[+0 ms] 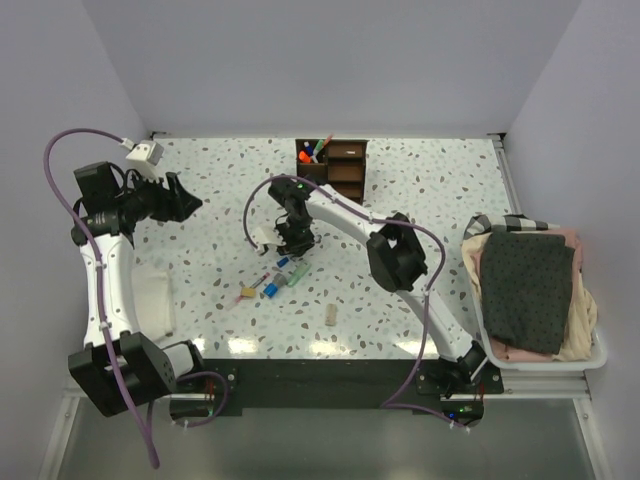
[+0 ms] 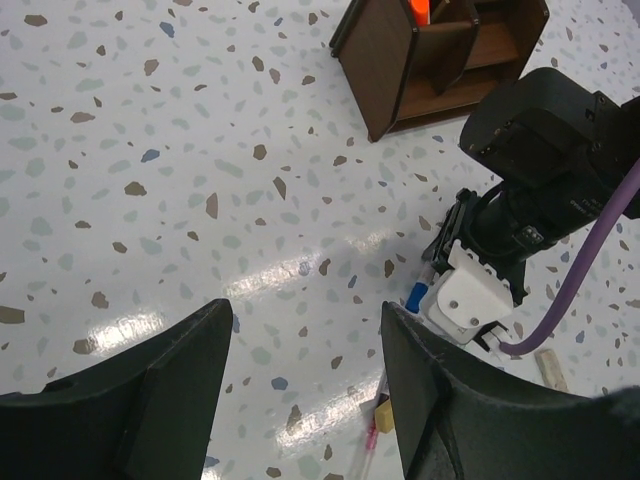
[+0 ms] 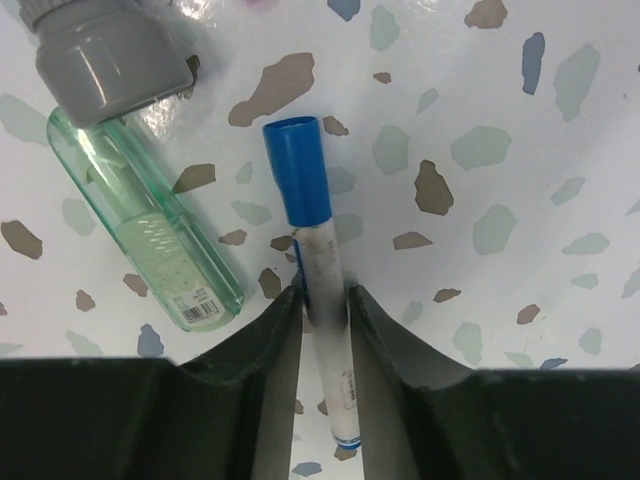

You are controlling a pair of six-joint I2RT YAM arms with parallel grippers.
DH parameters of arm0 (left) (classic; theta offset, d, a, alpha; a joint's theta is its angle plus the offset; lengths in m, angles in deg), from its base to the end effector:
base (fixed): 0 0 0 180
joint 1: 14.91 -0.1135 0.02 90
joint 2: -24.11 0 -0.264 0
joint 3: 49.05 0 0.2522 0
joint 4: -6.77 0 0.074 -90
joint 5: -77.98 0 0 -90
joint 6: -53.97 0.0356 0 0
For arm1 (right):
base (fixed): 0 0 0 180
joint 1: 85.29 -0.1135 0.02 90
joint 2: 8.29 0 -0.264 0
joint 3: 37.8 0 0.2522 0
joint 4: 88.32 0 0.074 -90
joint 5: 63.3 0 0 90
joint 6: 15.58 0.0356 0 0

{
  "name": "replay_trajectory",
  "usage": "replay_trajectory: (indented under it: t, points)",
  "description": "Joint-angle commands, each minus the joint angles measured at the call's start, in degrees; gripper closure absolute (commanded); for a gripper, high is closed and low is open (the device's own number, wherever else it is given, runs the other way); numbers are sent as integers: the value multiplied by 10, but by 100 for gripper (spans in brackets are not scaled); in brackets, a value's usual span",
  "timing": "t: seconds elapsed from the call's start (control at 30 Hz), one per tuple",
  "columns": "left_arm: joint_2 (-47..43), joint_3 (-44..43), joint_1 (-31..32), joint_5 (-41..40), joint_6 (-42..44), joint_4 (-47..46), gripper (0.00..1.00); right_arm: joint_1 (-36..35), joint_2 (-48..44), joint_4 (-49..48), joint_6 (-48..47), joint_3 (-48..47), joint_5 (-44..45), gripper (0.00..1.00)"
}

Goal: Sort the stationery into containers
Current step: Pick up the pen from the center of the board.

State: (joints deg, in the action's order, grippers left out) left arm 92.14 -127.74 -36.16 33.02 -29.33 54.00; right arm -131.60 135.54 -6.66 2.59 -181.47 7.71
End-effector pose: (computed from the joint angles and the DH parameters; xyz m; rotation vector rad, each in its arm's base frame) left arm 0.2409 0.0667 0.3459 0.1614 2.0450 -0.5639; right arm 0.3374 0.3700 0.1620 -2.5053 1.4607 0.4272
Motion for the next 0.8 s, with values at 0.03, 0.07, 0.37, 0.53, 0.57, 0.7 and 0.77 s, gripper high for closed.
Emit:
replay_trajectory:
  t: [0.03, 0.07, 0.37, 0.53, 0.57, 0.7, 0.77]
  points:
    - [7, -13, -2, 11, -15, -37, 34, -5, 19, -5, 85, 78, -18, 93]
    - [9, -13, -2, 11, -19, -40, 34, -4, 16, -7, 95, 80, -22, 96]
    - [45, -37, 10, 6, 1, -69, 34, 66, -176, -217, 330, 54, -99, 100]
    - [91, -35, 61, -13, 11, -115, 34, 116, -297, -594, 586, 192, -26, 100]
    - [100, -42, 69, -16, 12, -118, 34, 126, -324, -644, 606, 213, -15, 100]
    - [152, -70, 110, -16, 29, -111, 34, 140, -351, -843, 646, 286, 45, 100]
    - [169, -91, 120, -11, 39, -101, 34, 145, -347, -952, 657, 323, 91, 100]
